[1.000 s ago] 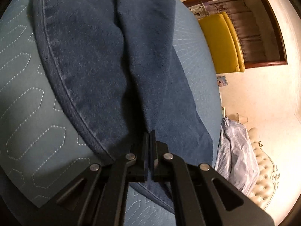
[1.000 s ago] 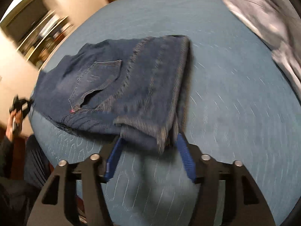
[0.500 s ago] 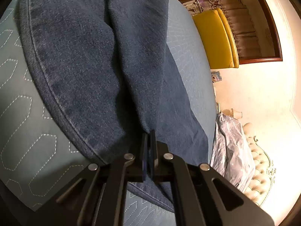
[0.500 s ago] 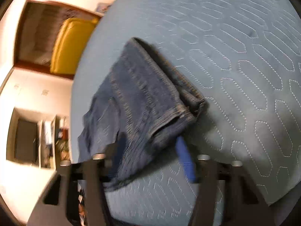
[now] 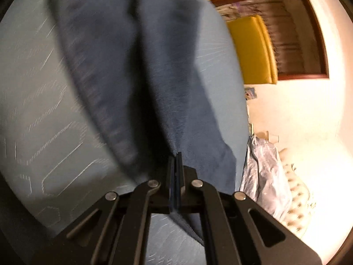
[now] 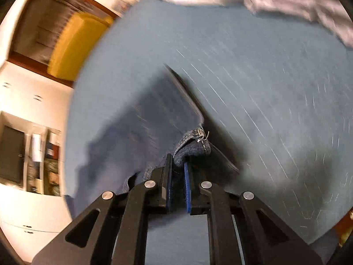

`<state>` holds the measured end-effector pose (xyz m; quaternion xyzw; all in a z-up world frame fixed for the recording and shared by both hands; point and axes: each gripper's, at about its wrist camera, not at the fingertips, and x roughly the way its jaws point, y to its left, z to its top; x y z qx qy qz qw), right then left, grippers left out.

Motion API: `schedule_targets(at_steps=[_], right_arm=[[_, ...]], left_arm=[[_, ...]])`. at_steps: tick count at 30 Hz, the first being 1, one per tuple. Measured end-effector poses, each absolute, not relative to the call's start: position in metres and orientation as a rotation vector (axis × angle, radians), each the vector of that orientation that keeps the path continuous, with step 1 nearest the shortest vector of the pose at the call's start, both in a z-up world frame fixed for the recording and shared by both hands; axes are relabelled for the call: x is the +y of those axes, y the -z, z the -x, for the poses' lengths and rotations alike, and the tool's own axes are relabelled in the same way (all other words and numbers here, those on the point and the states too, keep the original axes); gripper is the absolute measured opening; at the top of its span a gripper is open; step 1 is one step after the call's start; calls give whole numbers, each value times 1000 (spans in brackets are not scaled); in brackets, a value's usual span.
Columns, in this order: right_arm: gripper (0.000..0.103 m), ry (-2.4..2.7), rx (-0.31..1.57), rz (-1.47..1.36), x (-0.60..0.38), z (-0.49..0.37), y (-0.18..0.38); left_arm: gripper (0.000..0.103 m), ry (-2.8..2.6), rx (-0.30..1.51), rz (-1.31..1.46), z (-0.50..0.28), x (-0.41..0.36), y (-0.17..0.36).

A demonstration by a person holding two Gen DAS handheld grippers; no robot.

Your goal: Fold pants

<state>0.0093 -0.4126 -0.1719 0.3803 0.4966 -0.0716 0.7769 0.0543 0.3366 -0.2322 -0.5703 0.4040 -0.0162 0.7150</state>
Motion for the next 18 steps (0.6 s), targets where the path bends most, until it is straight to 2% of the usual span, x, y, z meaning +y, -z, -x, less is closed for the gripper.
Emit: schedule_targets(at_steps=[3, 9, 10, 12, 18], right_arm=[[10, 173, 1088, -791, -408, -5, 190], [9, 216, 1078, -685, -395, 3, 192], [9, 226, 1078, -693, -394, 4, 192], [9, 242, 1079, -693, -391, 6, 192], [8, 296, 1107, -591, -379, -12, 199]], left_arm=[[1, 52, 886, 1246, -55, 339, 238], [2, 124, 837, 1242, -57, 344, 238], [5, 145, 818, 1251, -58, 345, 238], [28, 168, 792, 1260, -60, 347, 237], [37, 110, 709, 1275, -70, 389, 236]])
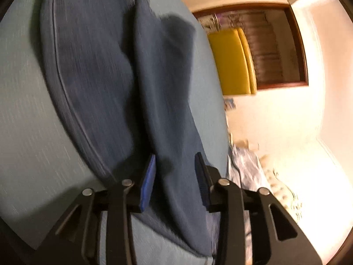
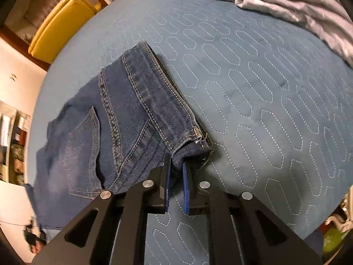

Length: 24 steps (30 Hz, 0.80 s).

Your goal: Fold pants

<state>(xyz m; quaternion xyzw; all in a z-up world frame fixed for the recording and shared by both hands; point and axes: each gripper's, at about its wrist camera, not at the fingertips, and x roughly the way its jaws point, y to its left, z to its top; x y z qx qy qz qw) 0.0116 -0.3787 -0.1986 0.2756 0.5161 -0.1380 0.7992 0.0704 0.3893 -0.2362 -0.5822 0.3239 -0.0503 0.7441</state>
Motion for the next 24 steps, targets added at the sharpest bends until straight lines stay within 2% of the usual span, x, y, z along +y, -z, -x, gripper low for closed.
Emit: schedule_targets(at_steps=[5, 9, 13, 14, 15, 17, 21, 22, 24], right_arm=[[8, 347, 1137, -451, -359, -24, 196], [8, 373, 1148, -389, -346, -30, 200], [8, 384, 1154, -381, -342, -32, 201], [8, 383, 1154, -378, -344, -29, 200], [8, 382, 1155, -374, -345, -27, 201], [8, 381, 1154, -375, -345, -26, 201], [8, 362, 1156, -386, -347, -24, 203], [8, 357, 1156, -388, -348, -24, 202], [8, 347, 1154, -391, -349, -24, 202]], left_arm=[[37, -10, 676, 1262, -96, 463, 226], [37, -64, 758, 1252, -127, 508, 232], [37, -77, 853, 1195, -154, 515, 239], [29, -93, 880, 1185, -160, 515, 240], [15, -100, 887, 1187, -162, 514, 241], [2, -83, 890, 1163, -172, 516, 232], [1, -61, 840, 1029, -168, 515, 166], [1, -63, 790, 990, -152, 515, 139], [1, -97, 761, 976, -121, 515, 122]])
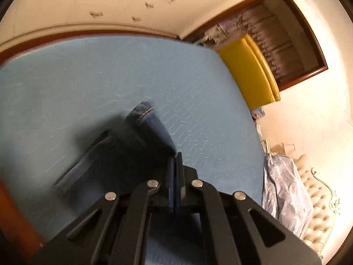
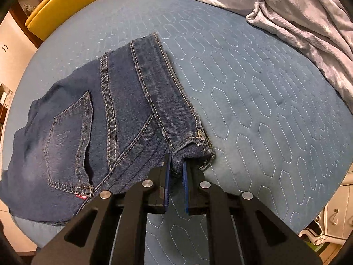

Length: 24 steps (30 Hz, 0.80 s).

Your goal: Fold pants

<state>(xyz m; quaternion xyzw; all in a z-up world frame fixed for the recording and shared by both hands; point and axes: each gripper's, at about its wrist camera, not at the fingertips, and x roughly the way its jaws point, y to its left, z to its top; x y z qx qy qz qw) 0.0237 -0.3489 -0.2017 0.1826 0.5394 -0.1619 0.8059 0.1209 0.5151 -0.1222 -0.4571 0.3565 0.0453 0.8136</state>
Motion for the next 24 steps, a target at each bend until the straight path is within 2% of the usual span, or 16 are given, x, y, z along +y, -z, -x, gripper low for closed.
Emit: schedule_targets(at_steps=[2, 5, 8, 10, 11, 13, 14, 15, 20, 24], right_arm=[[8, 337, 1154, -388, -351, -25, 203], [8, 326, 1155, -384, -353, -26, 205], [8, 314, 1150, -393, -355, -23, 201], [8, 306, 1148, -401, -356, -21, 200], [8, 306, 1150, -402, -357, -22, 201], [8, 315, 1157, -387, -356, -25, 204], [8, 320, 1157, -376, -355, -26, 204], [8, 323, 1156, -372, -354, -26, 203], [7, 307, 1132, -368, -354, -16, 179], [6, 312, 1147, -365, -354, -18, 183]], left_arm=[[1, -158, 785, 989, -92, 517, 143], [1, -204, 880, 1120, -68, 534, 217], [2, -199, 829, 1193, -52, 534, 237], [22, -178, 794, 1218, -49, 538, 237], [36, -154, 776, 1230, -52, 541, 237], [27, -168, 795, 1222, -60, 544, 234], [8, -175, 804, 1225, -61, 546, 234], [2, -194, 818, 1222, -61, 547, 232], [2, -199, 814, 1224, -50, 541, 220], [2, -228, 847, 1190, -51, 536, 225]])
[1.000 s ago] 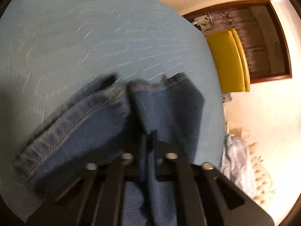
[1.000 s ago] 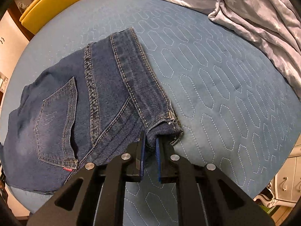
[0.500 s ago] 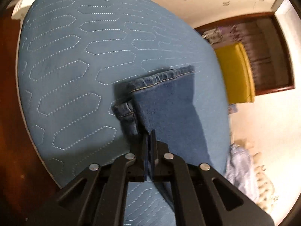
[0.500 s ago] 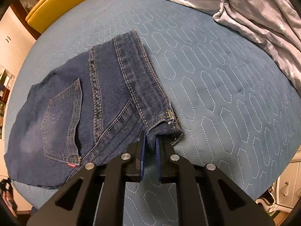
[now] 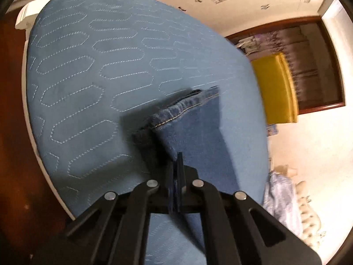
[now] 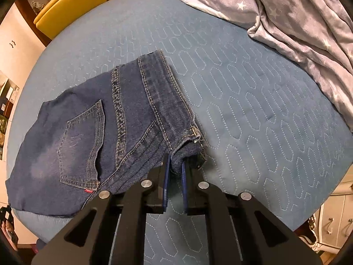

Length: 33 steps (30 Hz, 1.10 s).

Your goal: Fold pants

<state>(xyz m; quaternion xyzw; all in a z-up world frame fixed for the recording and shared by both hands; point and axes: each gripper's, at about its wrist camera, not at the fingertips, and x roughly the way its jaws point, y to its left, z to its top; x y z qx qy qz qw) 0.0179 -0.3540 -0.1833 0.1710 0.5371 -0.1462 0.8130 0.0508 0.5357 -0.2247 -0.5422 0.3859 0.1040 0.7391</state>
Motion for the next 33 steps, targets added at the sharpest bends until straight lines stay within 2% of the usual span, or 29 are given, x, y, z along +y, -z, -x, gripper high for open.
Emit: schedule_targets(at_steps=[9, 11, 14, 16, 18, 19, 22, 24, 27, 31, 33], right_arm=[[6, 311, 1135, -342, -355, -11, 193], [7, 307, 1142, -308, -356, -13, 197], [12, 286, 1111, -341, -361, -7, 193], [19, 296, 1093, -330, -363, 0, 183], [33, 390, 1068, -254, -361, 13, 165], [36, 441, 1042, -195, -358, 18, 156], [36, 392, 932, -27, -321, 22, 132], [36, 281, 881, 17, -290, 14, 126], [36, 209, 903, -19, -265, -8, 142], [36, 194, 981, 10, -243, -25, 181], [36, 188, 1030, 18, -242, -23, 201]], left_arm=[[4, -203, 868, 1163, -58, 536, 236], [10, -209, 858, 1179, -52, 536, 232], [25, -305, 827, 1059, -35, 524, 208], [25, -347, 798, 914, -23, 503, 181], [27, -285, 768, 732, -20, 454, 153], [28, -241, 759, 636, -23, 423, 142], [37, -98, 737, 387, -40, 321, 127], [37, 22, 738, 229, -56, 237, 128], [37, 185, 768, 13, -66, 131, 141], [37, 262, 843, -99, -69, 65, 175], [37, 263, 889, -126, -68, 60, 193]])
